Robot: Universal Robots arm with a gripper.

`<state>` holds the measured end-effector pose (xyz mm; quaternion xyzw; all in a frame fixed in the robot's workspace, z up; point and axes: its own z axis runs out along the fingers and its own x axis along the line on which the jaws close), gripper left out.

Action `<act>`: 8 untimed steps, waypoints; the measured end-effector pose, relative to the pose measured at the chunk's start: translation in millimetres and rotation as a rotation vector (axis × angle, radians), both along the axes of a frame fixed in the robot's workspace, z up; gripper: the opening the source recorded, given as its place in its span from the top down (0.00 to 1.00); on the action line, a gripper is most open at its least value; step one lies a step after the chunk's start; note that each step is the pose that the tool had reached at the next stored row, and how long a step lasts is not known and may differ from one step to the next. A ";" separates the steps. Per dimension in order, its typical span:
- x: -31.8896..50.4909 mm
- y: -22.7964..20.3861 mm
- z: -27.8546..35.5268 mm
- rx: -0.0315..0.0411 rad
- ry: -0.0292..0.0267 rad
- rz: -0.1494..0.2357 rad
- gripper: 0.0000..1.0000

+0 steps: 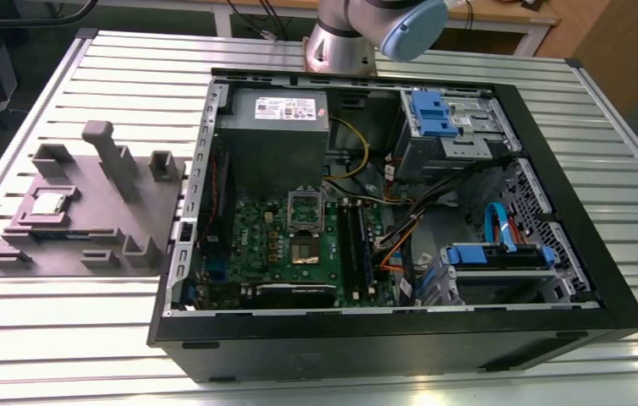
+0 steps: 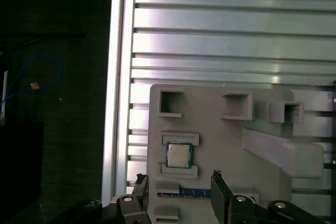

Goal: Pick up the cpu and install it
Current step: 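Pick up the cpu and move it towards the insertion slot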

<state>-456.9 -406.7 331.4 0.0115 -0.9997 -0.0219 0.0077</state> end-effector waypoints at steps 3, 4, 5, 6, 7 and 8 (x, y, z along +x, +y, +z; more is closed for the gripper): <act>0.0 0.0 0.0 0.0000 0.0000 0.000 0.41; 0.0 0.0 -0.2 0.0000 0.0000 0.000 0.41; 0.0 0.0 -0.3 0.0000 0.0000 0.000 0.41; 0.0 0.0 -0.3 0.0000 0.0000 0.000 0.41; 0.0 0.0 -0.3 0.0000 0.0000 0.000 0.41; 0.0 0.0 -0.4 0.0000 0.0000 0.000 0.41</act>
